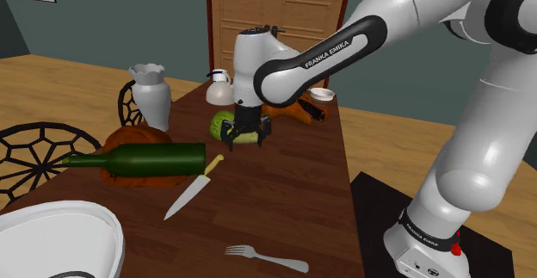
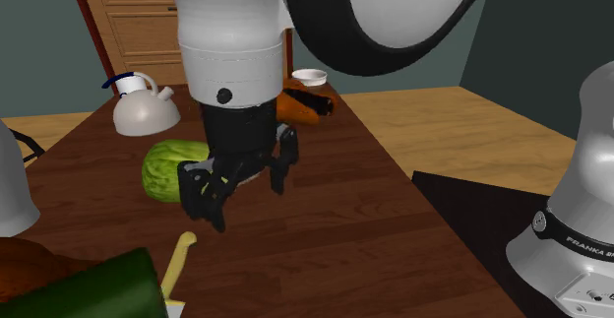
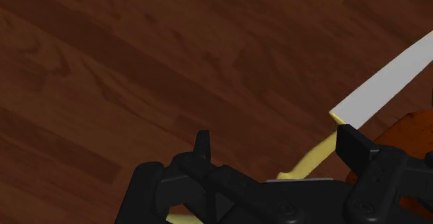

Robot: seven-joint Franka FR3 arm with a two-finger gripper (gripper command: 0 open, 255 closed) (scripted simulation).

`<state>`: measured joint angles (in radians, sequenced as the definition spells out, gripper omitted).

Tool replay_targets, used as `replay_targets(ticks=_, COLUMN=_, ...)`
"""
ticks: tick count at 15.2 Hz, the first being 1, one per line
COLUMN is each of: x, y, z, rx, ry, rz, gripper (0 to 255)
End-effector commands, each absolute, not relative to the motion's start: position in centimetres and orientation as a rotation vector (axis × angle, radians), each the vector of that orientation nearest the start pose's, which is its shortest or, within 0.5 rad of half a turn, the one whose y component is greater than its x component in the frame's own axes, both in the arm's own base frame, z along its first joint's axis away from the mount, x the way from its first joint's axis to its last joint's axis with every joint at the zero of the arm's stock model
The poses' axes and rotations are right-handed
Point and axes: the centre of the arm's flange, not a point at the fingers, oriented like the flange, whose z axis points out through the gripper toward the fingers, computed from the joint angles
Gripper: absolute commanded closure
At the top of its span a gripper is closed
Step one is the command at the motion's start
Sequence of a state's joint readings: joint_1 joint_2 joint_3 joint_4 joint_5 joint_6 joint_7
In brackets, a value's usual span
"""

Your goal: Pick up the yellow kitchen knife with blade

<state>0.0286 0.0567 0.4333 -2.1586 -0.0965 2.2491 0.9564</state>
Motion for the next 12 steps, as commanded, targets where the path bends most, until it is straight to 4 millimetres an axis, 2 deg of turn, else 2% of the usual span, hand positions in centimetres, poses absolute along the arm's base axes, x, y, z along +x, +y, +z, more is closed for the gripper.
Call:
replay_targets(ticks=1, x=50.9, y=25.4, z=36.1, rx=-3.064, ry=0.740, rz=-0.102, gripper=0)
replay_targets(ticks=12, x=60.9, y=32.2, z=28.1, rx=-2.970, ry=1.025, rz=-0.103, gripper=0)
